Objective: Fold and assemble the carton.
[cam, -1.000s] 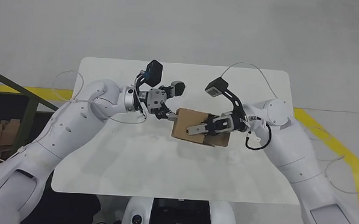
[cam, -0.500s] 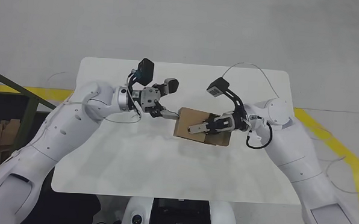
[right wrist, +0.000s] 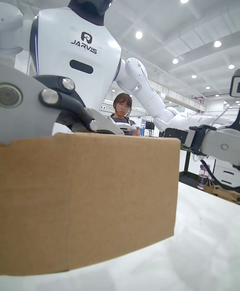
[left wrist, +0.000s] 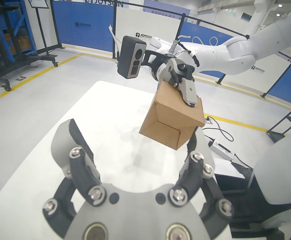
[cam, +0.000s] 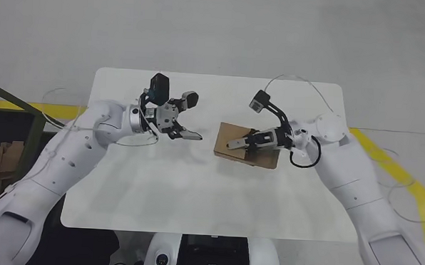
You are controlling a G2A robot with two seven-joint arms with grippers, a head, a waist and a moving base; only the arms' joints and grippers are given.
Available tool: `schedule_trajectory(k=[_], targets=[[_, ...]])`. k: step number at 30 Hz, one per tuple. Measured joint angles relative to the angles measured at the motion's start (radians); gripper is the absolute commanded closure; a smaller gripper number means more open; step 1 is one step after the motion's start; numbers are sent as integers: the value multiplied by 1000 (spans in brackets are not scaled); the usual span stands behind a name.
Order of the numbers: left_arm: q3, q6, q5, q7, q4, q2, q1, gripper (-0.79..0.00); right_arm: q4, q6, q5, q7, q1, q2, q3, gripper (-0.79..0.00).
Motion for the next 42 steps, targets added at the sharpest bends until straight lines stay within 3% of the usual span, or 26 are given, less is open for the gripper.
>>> schedule_trajectory(k=[16, 26, 30, 36, 38, 40, 42], targets=[[49, 0, 580, 465, 106, 14, -1, -785, 185, 29, -107, -108, 69, -53, -135, 0], [93, 0, 750, 579, 155, 8, -26, -785, 279, 26, -126, -120, 109, -105, -226, -3], [104, 0, 791, 599, 165, 6, -32, -785, 319, 22, -129, -132, 126, -126, -254, -83], [109, 10, 825, 619, 182, 2, -33, -785, 389, 12, -120, -138, 151, -158, -283, -95], [109, 16, 832, 622, 186, 1, -33, -785, 411, 10, -118, -136, 159, -168, -291, -197], [108, 20, 837, 625, 187, 0, -32, -785, 427, 6, -114, -133, 165, -175, -295, -366], [108, 22, 843, 627, 188, -1, -30, -785, 444, 0, -110, -124, 171, -181, -296, -677]])
